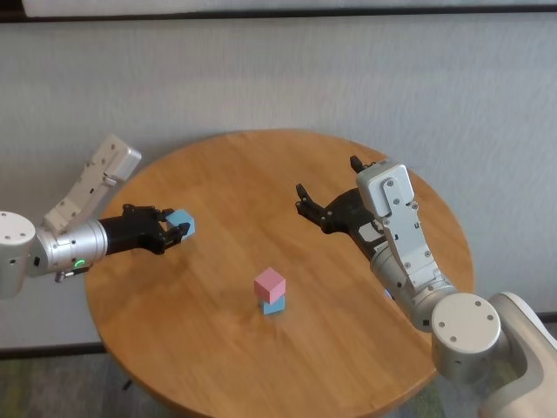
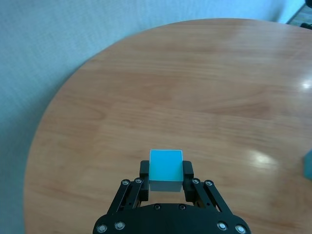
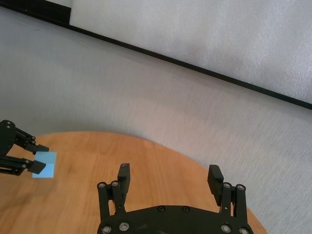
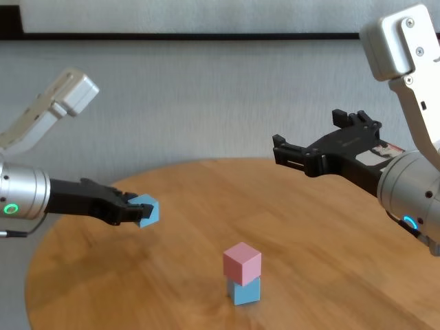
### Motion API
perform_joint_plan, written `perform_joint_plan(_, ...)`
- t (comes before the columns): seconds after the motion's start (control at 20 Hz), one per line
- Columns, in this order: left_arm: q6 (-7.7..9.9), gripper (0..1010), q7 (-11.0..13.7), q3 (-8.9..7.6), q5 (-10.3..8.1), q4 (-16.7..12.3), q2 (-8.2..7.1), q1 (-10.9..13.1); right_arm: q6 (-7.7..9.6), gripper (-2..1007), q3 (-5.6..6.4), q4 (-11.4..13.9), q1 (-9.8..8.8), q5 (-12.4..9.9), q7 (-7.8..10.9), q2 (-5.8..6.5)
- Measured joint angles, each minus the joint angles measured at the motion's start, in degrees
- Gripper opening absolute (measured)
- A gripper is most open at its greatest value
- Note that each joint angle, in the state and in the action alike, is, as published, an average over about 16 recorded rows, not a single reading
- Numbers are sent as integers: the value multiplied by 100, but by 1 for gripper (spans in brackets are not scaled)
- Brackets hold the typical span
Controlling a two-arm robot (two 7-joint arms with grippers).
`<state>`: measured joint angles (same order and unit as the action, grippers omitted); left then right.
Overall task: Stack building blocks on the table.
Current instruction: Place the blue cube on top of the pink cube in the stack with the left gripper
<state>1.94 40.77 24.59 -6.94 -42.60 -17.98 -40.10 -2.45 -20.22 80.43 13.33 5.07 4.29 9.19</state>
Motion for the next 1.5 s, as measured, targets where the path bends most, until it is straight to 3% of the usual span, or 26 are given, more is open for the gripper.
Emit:
perform_joint_plan(0.5,546,401,90,171,-134,-1845,-474,741,0,1005,0,0,0,0,0,0)
perform_joint_plan(0.8,754,401,33,294,-146,-2639,-729,1041,0,1005,0,0,0,0,0,0)
perform_joint_plan(1.2,644,401,-54,389,-205,-3379,-1005,1362,0,1005,0,0,0,0,0,0)
perform_joint_plan(1.5,462,401,-113,397,-369,-3724,-1079,1564,0,1005,0,0,0,0,0,0)
